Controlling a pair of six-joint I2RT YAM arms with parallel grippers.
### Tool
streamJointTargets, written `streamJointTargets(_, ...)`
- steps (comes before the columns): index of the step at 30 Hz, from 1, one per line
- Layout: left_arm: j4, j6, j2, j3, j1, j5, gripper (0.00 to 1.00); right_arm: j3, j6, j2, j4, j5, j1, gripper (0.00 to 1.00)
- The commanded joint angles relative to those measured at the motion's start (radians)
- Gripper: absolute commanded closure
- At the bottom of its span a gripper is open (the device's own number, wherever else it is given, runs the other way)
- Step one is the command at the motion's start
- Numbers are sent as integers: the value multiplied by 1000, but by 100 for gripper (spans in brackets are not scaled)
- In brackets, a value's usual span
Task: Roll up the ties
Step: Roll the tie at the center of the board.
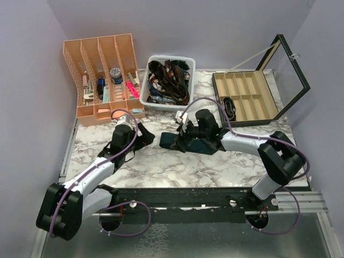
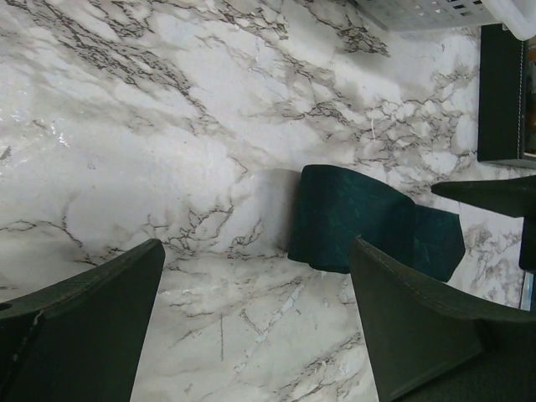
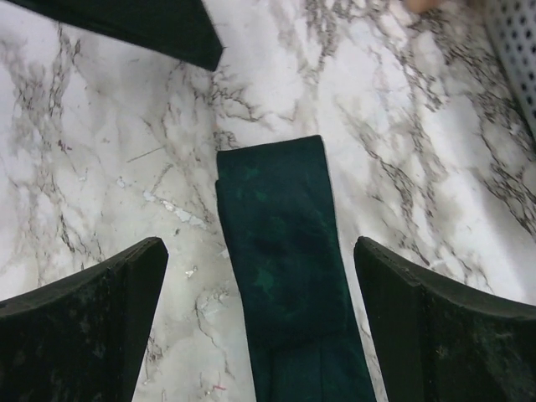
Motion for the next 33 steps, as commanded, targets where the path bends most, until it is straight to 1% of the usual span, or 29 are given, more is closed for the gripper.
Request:
streamJointTargets(1,-30,2,-19,-6,25,-9,8,32,-133,55,60,31,42,0)
streamJointTargets(4,-23,8,-18,-8,35,8,8,60,-154,94,66,77,68,0)
streamJointTargets(13,-19,35,0,-6,74,53,8,104,-190,189,34,99,86,0)
streamJointTargets(20,-8,44,15,-18,97,82,8,186,-266,273,-96,52,93,0)
streamJointTargets(24,-4,47,13,-21,107,91,8,212,-262,318,-128,45,99,8)
streamJointTargets(29,-15,55,1,-26,119,99,8,246,-252,376,-156,57,99,15)
streamJointTargets(33,-32,65,-16,-27,132,100,8,248,-251,392,-154,25,102,32)
